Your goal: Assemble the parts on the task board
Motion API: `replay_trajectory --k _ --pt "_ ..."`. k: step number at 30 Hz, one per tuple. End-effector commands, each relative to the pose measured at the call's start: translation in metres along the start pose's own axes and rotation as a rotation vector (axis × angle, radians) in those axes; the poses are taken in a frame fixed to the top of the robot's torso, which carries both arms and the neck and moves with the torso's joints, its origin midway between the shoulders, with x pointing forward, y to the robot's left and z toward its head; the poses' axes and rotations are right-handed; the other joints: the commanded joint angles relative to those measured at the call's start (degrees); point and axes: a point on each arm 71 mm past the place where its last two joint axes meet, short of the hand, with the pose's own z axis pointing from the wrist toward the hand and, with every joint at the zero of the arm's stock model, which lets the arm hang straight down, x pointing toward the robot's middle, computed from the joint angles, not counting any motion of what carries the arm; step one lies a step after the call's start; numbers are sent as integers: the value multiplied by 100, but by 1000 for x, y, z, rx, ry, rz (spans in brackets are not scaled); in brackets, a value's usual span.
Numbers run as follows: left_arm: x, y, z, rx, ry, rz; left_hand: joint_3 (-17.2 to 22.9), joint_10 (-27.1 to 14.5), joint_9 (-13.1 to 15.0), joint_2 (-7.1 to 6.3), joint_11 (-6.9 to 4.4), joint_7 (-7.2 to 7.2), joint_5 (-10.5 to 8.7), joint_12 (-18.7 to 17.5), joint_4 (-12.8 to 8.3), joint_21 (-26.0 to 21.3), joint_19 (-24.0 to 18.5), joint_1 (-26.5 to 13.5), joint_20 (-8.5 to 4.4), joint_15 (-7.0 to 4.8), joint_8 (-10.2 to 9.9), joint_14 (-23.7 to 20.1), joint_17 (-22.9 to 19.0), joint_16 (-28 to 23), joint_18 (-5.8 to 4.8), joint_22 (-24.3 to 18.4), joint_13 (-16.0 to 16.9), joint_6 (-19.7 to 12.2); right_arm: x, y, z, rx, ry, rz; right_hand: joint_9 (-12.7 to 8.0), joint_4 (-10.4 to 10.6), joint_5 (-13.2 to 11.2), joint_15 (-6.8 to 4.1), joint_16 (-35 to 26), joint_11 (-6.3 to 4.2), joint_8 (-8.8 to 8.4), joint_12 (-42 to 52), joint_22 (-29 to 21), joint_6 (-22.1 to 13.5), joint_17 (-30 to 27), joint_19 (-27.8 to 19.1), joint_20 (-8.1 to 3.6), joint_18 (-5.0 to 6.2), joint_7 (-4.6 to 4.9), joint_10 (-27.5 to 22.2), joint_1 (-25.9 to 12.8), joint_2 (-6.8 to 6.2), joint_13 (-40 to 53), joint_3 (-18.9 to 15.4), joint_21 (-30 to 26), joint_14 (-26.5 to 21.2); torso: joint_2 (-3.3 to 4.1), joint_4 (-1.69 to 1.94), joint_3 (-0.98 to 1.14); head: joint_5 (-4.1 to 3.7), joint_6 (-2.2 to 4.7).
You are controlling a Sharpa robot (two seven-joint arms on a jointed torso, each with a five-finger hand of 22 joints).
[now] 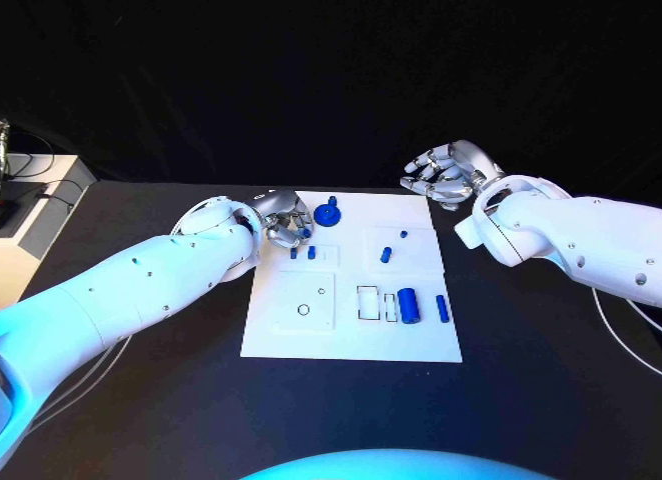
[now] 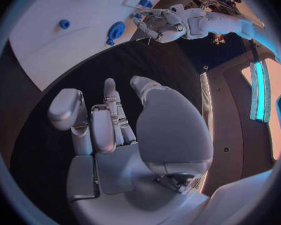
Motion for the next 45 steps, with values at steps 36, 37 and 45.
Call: replay_trajectory --k 36,37,45 --pt "-52 58 -32 -60 -226 -554 85 -517 -231 165 164 234 -22 203 -34 -1106 -1432 -19 108 127 -21 -1688 -2495 -1123 263 -1207 65 -54 11 -2 -5 -107 172 -378 -42 -832 -36 61 442 15 -69 -1454 677 470 615 336 29 -74 27 385 598 -259 -1498 959 879 245 2 -9 2 -185 120" --pt "-52 61 -35 -45 -219 -643 47 -534 -245 171 165 242 -22 231 -28 -1188 -1517 -35 118 139 -19 -1770 -2565 -1235 264 -1245 65 -81 14 -1 -6 -122 186 -440 -43 -845 -58 60 441 14 -70 -1465 691 477 612 340 29 -77 23 387 600 -263 -1509 964 899 244 3 -10 0 -208 122" --pt "-50 71 -64 91 -204 -1052 -344 -442 -309 159 195 195 -17 275 112 -3537 -2401 -69 536 299 120 -2371 -3489 -3142 250 -2640 -47 -276 26 -5 -10 -151 227 -756 -77 -907 -451 53 440 -5 -192 -1700 760 427 587 339 23 -88 -68 269 432 -327 -1704 798 970 234 -22 15 -19 -433 98"
